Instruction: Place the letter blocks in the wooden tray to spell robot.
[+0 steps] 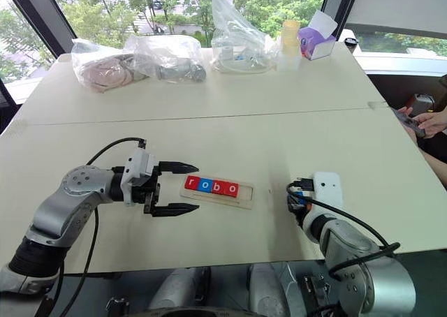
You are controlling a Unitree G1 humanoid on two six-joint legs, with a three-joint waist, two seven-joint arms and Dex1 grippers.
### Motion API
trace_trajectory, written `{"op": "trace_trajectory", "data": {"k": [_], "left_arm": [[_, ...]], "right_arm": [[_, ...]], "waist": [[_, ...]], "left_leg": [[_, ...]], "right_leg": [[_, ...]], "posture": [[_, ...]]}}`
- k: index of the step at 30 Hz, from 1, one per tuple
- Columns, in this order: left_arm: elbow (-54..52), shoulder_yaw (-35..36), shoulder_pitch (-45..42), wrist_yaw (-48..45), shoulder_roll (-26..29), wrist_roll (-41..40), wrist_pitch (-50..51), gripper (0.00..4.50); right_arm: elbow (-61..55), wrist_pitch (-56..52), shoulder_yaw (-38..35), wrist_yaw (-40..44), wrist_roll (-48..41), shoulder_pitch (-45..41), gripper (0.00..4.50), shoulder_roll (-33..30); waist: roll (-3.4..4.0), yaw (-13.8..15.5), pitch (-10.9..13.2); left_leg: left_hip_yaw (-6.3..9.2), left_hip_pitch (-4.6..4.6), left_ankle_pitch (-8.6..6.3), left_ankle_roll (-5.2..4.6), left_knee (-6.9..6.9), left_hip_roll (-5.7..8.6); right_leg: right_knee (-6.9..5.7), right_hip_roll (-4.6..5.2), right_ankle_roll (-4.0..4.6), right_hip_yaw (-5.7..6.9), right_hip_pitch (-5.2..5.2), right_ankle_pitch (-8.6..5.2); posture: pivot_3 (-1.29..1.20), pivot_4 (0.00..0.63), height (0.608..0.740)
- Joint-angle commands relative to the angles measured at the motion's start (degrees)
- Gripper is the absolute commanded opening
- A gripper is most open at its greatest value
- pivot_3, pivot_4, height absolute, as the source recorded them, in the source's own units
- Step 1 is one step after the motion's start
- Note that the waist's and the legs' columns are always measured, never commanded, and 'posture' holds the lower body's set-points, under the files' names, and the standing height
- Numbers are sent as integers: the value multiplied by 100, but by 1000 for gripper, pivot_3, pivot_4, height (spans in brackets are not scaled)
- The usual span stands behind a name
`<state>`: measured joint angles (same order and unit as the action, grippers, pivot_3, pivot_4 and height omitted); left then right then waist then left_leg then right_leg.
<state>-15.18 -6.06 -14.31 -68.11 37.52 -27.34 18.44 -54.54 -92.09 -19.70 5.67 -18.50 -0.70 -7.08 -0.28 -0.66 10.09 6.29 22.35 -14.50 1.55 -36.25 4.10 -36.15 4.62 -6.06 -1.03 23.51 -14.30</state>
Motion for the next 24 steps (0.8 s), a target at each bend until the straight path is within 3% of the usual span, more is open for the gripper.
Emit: {"op": "trace_trajectory", "data": {"k": [1,4,8,11,13,17,24], "left_arm": [[-57,32,-60,4,4,12,-94,4500],[-86,52,-43,41,-3,20,-74,4500],[-114,62,-28,71,0,8,-48,4500],[-93,63,-45,74,2,4,-51,4500],[-72,52,-67,77,-8,19,-66,4500],[-55,57,-115,74,-21,19,-57,4500],[-36,104,-124,103,8,57,-78,4500]], "right_arm": [[64,-41,-2,-76,-94,-138,2631,-1],[126,-41,201,226,-298,-281,4312,-651],[312,735,568,1773,-826,-261,4418,-2855],[781,2612,736,2944,-635,132,4418,-4014],[1550,5019,1009,4252,7,613,4418,-4850],[3051,6824,1332,5324,211,357,4418,-5200],[4971,8285,2228,6168,788,-670,4418,-5039]], "waist": [[0,-4,0],[1,-8,1],[4,-2,6],[-5,-2,8],[-8,-1,10],[-27,-31,21],[-28,-3,25]], "left_leg": [[0,1,0,0,0,1],[-1,1,0,0,0,1],[-7,3,0,-1,-2,3],[-5,3,-2,-3,-2,-1],[-2,3,-2,-3,-2,-3],[-15,-1,-4,-6,-8,-1],[-12,0,-4,-6,-23,-2]], "right_leg": [[1,0,0,0,0,0],[1,1,0,0,1,0],[7,4,3,1,-2,-2],[14,3,-7,13,-10,-5],[13,0,-11,16,-12,-7],[15,5,-18,10,-18,-7],[9,5,-11,6,-18,-4]], "posture": [[0,150,740],[0,150,740],[0,150,740],[0,150,740],[0,150,740],[0,150,740],[0,150,740]]}}
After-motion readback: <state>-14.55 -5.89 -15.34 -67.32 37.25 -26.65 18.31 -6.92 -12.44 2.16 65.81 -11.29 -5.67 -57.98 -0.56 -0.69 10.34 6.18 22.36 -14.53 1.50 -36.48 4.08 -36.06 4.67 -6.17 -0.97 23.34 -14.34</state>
